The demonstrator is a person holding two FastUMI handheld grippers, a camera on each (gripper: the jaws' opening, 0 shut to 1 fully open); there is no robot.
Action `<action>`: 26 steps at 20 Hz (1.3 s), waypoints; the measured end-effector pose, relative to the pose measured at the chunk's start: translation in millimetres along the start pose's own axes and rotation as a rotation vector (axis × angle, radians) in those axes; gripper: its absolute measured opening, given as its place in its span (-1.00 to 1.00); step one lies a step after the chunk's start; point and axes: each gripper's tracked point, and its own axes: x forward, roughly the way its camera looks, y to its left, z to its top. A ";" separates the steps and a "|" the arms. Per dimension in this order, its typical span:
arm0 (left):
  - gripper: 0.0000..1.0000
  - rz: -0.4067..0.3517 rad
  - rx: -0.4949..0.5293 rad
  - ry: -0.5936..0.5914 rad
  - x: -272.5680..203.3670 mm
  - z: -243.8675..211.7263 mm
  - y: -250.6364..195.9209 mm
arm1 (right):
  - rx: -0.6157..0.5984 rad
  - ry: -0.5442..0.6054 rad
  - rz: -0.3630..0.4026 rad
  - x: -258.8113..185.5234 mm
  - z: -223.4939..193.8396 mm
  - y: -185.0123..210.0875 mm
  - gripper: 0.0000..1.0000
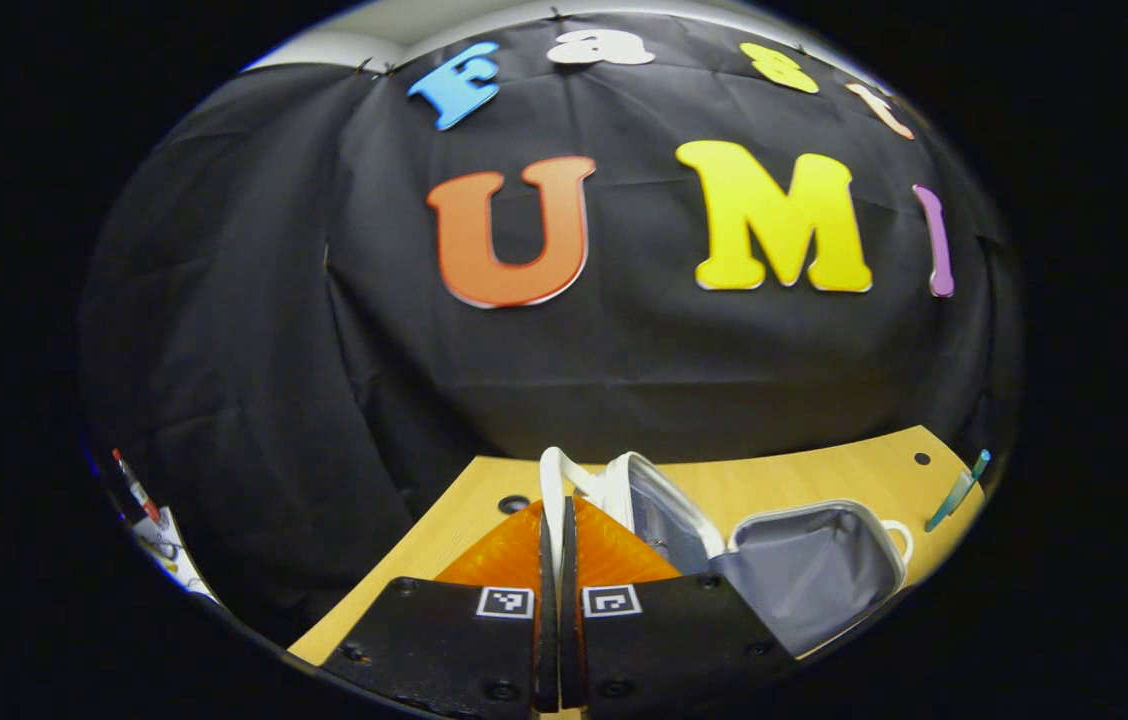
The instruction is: First open the suitcase, pack the skin care products into it, and then close the suitcase.
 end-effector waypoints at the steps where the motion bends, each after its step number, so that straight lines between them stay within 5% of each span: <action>1: -0.92 0.009 -0.047 0.042 10.2 -21.1 12.5 | -0.019 0.009 0.001 -0.1 -1.6 5.1 0.60; 6: -0.87 0.014 -0.246 0.231 59.4 -113.2 35.8 | -0.063 0.057 0.019 -2.3 -10.7 33.9 0.61; 14: -0.64 0.006 -0.260 0.312 79.8 -163.2 36.7 | -0.084 0.069 0.040 -5.0 -10.1 59.9 0.60; 16: -0.34 0.058 -0.218 0.327 76.2 -165.8 49.5 | -0.072 0.071 0.050 -3.2 -11.6 63.6 0.60; 20: 0.99 0.041 -0.220 0.262 45.6 -126.1 32.5 | -0.037 0.073 0.067 0.5 -18.0 62.6 0.61; 26: 1.00 0.024 -0.073 0.037 -30.6 -20.4 -42.6 | 0.026 0.050 0.077 7.2 -23.1 37.4 0.60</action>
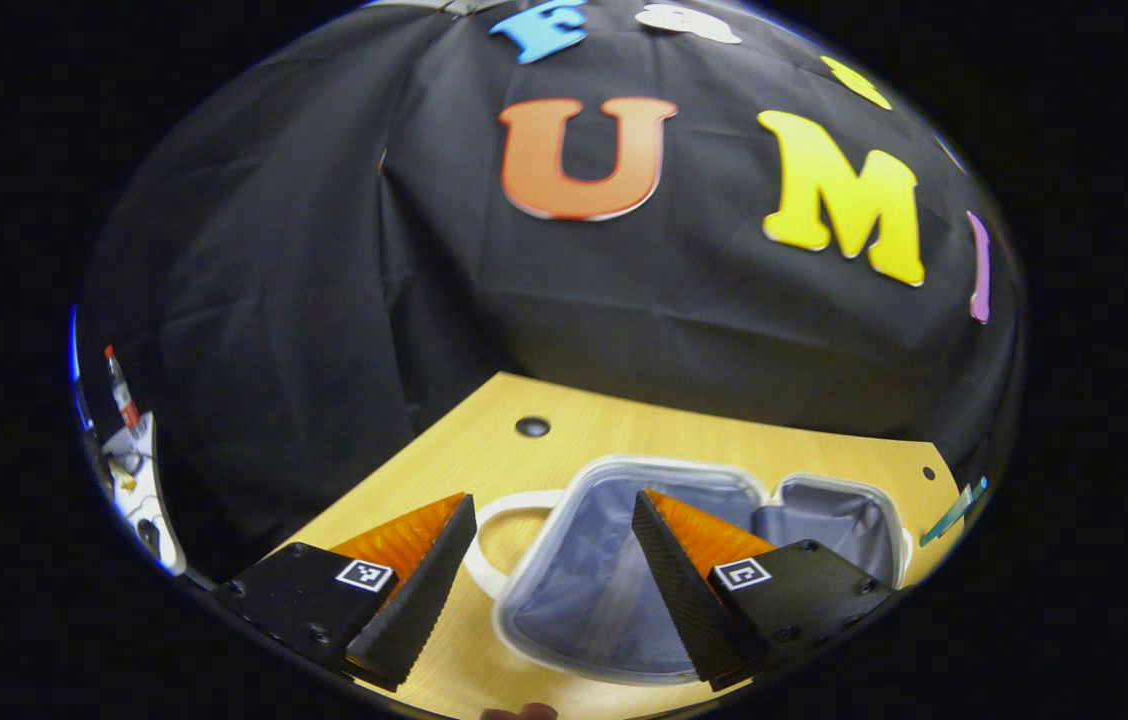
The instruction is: First open the suitcase, pack the skin care products into it, and then close the suitcase.
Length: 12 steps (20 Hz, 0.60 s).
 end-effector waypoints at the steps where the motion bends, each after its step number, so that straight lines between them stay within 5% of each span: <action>1: 0.97 -0.009 0.025 -0.035 -13.5 15.0 -24.6 | 0.008 -0.004 -0.003 0.1 -1.3 -8.8 0.60; 7: 0.96 -0.087 0.117 -0.201 -80.9 59.8 -177.4 | 0.068 0.002 -0.033 -0.6 -17.4 -72.2 0.62; 9: 0.87 -0.131 0.104 -0.197 -99.9 55.1 -219.2 | 0.080 0.002 -0.040 -2.1 -23.3 -92.7 0.60; 12: 1.00 -0.220 0.135 -0.176 -114.0 31.1 -287.2 | 0.083 0.026 -0.031 -2.2 -37.4 -115.3 0.60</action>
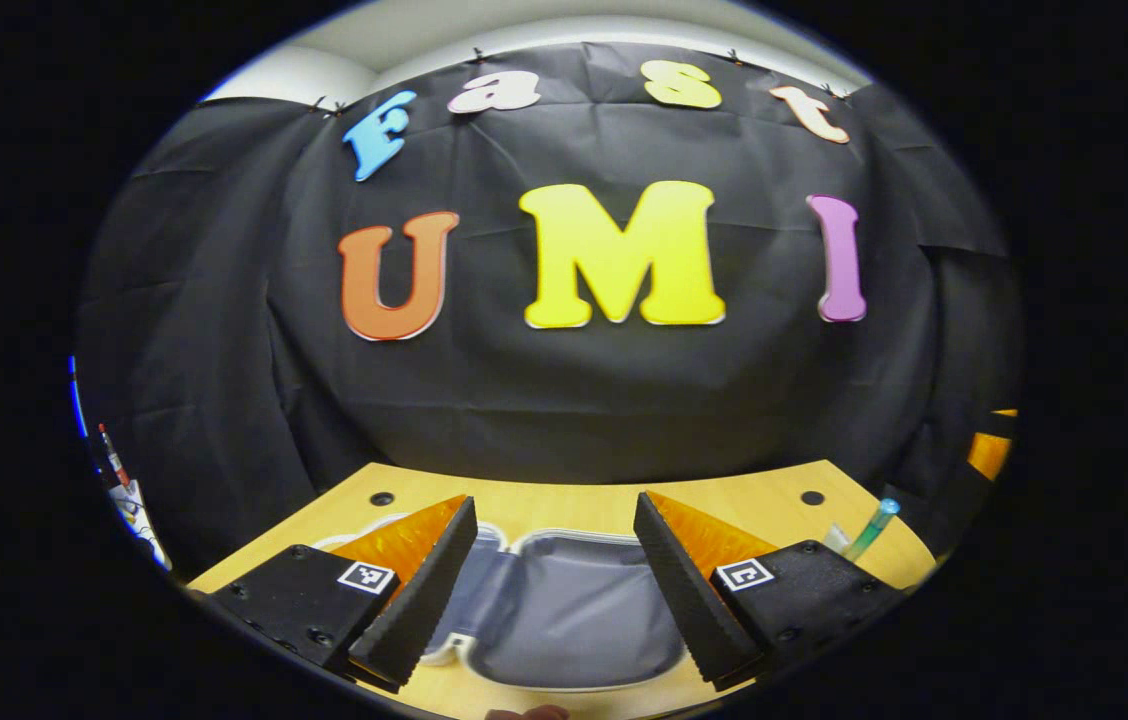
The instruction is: First open the suitcase, pack the skin care products into it, and then close the suitcase.
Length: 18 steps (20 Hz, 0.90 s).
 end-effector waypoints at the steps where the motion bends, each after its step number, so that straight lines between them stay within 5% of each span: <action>1: 1.00 -0.038 0.016 0.029 0.7 -10.4 -25.4 | 0.005 0.003 -0.001 -0.5 -2.1 -9.1 0.60; 9: 1.00 -0.309 0.053 0.126 -1.1 -65.5 -190.2 | 0.018 0.072 -0.056 0.7 -38.2 -91.1 0.60; 13: 1.00 -0.359 0.030 0.208 13.5 -117.4 -252.9 | -0.014 0.128 -0.084 2.4 -64.3 -132.5 0.60; 18: 1.00 -0.354 0.031 0.284 49.3 -174.1 -277.1 | 0.003 0.236 -0.140 -10.1 -114.3 -170.1 0.61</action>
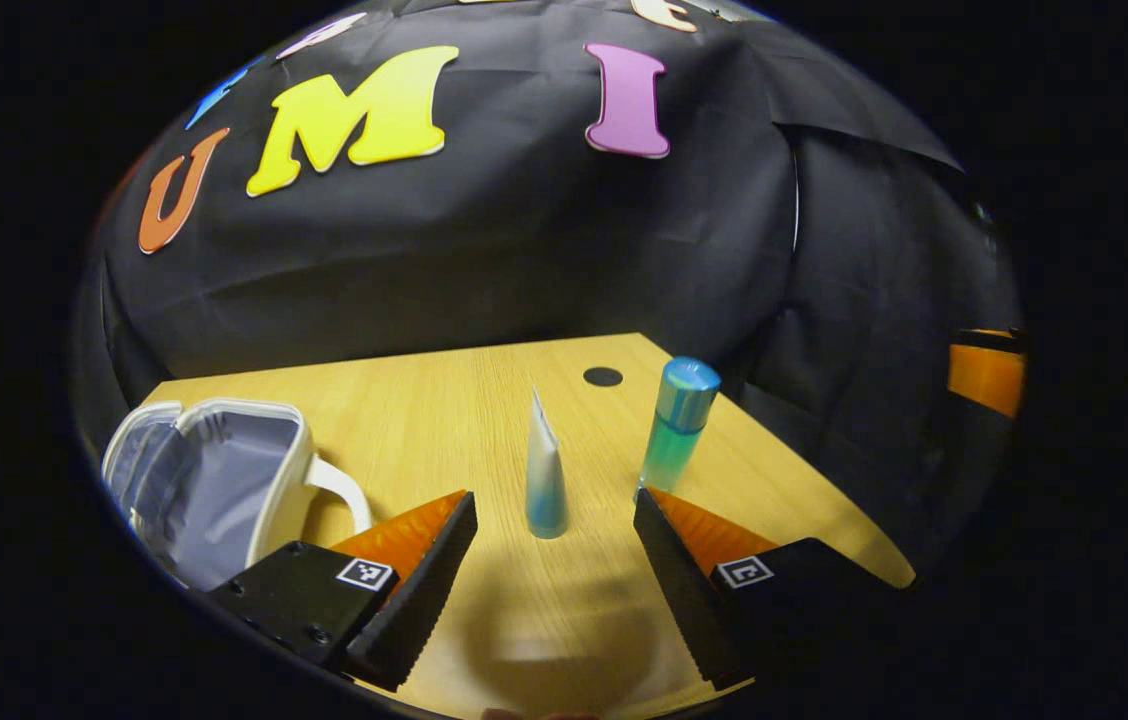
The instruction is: First open the suitcase, pack the skin care products into it, and then close the suitcase.
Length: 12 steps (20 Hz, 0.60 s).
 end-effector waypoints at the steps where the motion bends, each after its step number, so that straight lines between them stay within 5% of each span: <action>1: 1.00 0.017 -0.001 0.010 11.9 -6.5 5.1 | 0.007 0.013 -0.006 1.4 -5.5 -2.7 0.61; 8: 0.99 0.040 0.013 0.084 60.6 -31.2 15.4 | 0.036 0.068 -0.016 9.3 -33.4 -1.5 0.61; 9: 0.73 0.029 0.016 0.085 64.0 -30.4 13.4 | 0.040 0.070 -0.013 9.4 -34.2 -0.1 0.61; 12: 0.52 0.008 0.026 0.105 69.4 -32.6 10.7 | 0.045 0.069 -0.005 12.7 -35.6 5.4 0.60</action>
